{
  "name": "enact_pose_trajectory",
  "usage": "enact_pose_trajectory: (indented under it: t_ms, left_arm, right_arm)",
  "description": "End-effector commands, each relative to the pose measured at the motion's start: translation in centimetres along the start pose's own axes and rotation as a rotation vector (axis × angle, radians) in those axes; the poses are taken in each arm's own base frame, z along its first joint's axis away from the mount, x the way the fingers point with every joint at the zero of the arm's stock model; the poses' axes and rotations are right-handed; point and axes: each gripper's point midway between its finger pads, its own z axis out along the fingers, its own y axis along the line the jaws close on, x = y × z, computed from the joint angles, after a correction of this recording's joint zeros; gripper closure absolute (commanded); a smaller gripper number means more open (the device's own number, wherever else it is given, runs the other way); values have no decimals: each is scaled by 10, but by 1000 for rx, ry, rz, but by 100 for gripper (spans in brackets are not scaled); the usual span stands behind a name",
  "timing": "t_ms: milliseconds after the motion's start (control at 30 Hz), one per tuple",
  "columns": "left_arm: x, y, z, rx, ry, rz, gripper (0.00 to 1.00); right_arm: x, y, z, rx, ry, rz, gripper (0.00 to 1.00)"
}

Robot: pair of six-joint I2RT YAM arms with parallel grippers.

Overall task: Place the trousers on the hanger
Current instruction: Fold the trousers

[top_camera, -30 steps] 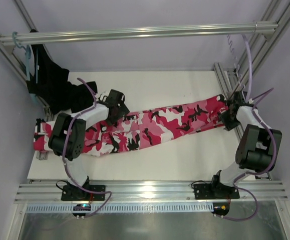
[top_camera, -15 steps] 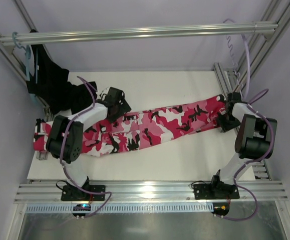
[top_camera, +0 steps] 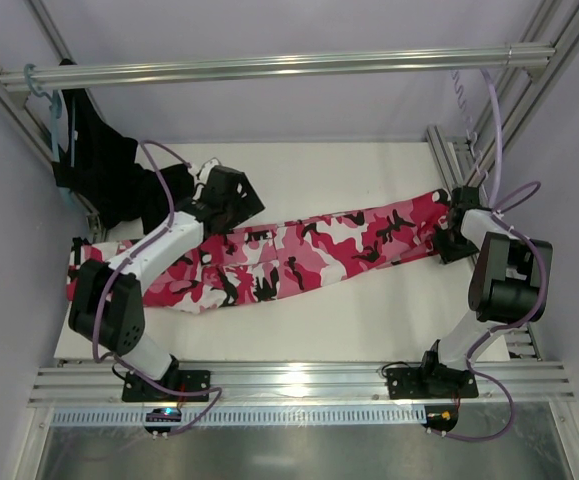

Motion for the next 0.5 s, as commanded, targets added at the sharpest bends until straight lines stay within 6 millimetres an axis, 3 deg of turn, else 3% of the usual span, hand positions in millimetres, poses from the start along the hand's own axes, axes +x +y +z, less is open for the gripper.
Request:
enact_pose_trajectory:
  t_ms: [0, 233, 333, 367, 467]
  left_arm:
    - [-10, -8, -14, 51, -35, 14, 11]
    - [-5, -9, -11, 62, -16, 12, 12]
    - [-3, -7, -10, 53, -14, 12, 12]
    - [-3, -6, -10, 51, -14, 15, 12]
    - [-3, -4, -10, 44, -20, 14, 12]
  right_arm:
    - [-8, 17, -7, -34, -24, 56, 55]
    - [-5, 27, 3, -14, 12, 49, 55]
    - [-3, 19, 9, 34, 11, 29, 56]
    - [-2, 15, 10, 48, 8, 26, 58]
    - [1, 5, 13, 76, 7, 10, 81]
